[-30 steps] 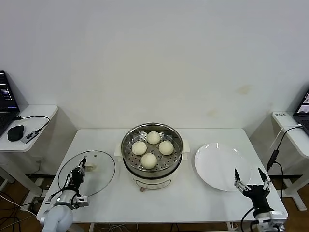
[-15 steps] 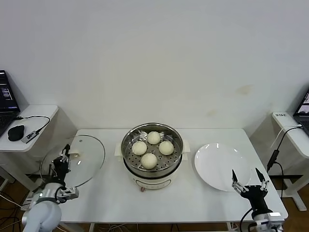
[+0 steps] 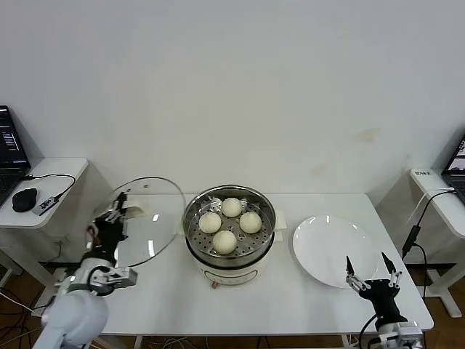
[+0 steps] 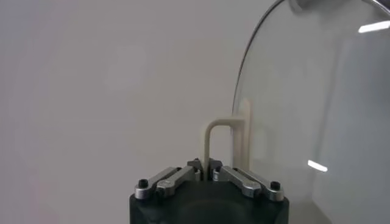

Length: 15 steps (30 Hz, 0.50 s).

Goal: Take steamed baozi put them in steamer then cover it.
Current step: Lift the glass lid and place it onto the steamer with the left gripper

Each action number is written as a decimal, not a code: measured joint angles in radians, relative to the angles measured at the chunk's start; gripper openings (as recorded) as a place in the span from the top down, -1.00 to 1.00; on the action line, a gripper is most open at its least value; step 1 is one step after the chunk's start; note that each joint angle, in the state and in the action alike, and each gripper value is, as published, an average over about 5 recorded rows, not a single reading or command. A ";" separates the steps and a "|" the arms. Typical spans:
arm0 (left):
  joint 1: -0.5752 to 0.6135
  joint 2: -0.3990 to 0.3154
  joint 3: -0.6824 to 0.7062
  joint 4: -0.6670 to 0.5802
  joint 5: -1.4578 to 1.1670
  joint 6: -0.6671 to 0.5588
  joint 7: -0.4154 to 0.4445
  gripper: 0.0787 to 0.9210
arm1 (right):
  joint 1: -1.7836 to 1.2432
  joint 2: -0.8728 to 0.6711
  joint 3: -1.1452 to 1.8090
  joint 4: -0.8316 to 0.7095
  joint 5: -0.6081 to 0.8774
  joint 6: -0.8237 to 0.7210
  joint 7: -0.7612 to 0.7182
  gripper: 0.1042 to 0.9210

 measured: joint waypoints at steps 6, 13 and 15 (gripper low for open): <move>-0.090 -0.015 0.127 -0.012 0.028 0.059 0.055 0.86 | -0.001 0.029 -0.024 0.001 -0.055 0.005 0.006 -0.76; -0.201 -0.072 0.253 0.012 0.152 0.102 0.140 0.86 | 0.004 0.049 -0.045 -0.015 -0.117 0.012 0.015 -0.76; -0.230 -0.096 0.287 0.024 0.196 0.112 0.165 0.86 | 0.007 0.053 -0.050 -0.021 -0.130 0.012 0.016 -0.76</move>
